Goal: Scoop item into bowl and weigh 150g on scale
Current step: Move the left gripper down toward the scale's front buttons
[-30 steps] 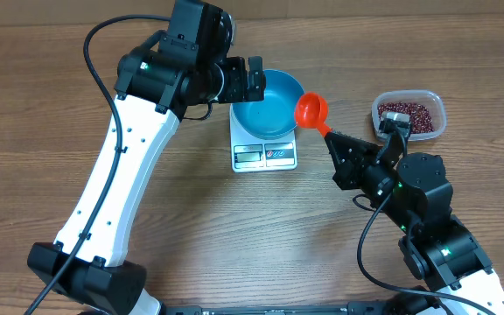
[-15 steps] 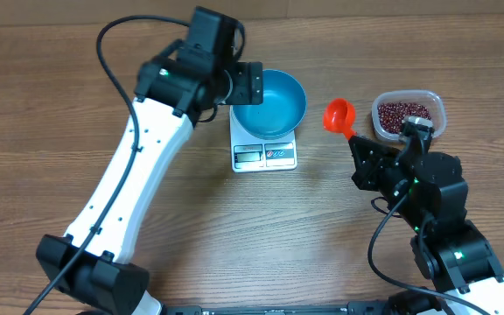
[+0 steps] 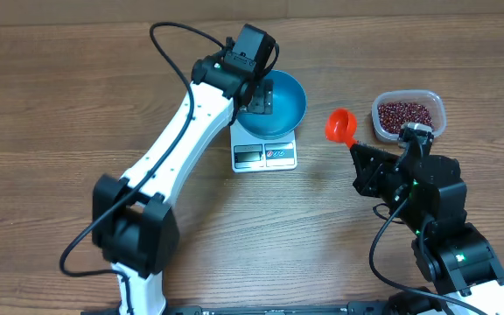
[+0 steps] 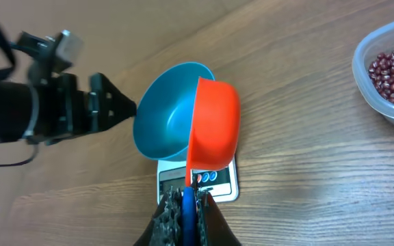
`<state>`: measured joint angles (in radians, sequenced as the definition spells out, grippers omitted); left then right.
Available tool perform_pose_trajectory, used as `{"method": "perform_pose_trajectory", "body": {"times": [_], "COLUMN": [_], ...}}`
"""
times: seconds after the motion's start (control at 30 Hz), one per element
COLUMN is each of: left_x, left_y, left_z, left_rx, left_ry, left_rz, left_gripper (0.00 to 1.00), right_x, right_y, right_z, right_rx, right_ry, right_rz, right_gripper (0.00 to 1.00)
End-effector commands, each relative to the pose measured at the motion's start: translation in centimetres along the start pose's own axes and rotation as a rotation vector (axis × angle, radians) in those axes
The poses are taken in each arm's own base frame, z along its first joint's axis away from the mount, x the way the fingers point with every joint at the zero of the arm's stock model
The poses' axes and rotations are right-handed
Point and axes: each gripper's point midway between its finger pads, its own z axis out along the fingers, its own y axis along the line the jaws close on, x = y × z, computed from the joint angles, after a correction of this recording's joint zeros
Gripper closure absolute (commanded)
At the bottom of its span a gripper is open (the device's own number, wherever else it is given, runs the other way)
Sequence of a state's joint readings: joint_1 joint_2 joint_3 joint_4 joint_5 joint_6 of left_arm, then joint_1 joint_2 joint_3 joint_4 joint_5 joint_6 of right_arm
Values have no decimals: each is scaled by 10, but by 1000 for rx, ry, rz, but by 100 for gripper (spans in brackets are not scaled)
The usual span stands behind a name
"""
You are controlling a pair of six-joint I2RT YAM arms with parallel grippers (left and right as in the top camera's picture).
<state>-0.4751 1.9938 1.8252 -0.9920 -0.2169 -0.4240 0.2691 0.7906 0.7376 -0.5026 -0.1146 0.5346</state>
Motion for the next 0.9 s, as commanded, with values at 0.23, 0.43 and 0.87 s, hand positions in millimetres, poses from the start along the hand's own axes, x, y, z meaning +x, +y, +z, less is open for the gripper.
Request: {"method": "perform_pose_trajectory", "body": {"times": [0.23,0.43,0.87], "left_x": [13,21,22], "left_y": [24,32,53], "left_z": [46,56,57], "left_rx": [-130,-177,-226], "left_ry": [68,101,118], "left_rz": [-24,-13,-52], "left_gripper": [10,10,9], "right_x": [-7,-7,-5], "right_y": [2,2,1], "right_z": [-5,-5,-5], "right_rx": [1,2,7], "right_ry": [-22,-20,-12], "right_rz": [-16,-16,-14], "right_gripper": [96,96,97]}}
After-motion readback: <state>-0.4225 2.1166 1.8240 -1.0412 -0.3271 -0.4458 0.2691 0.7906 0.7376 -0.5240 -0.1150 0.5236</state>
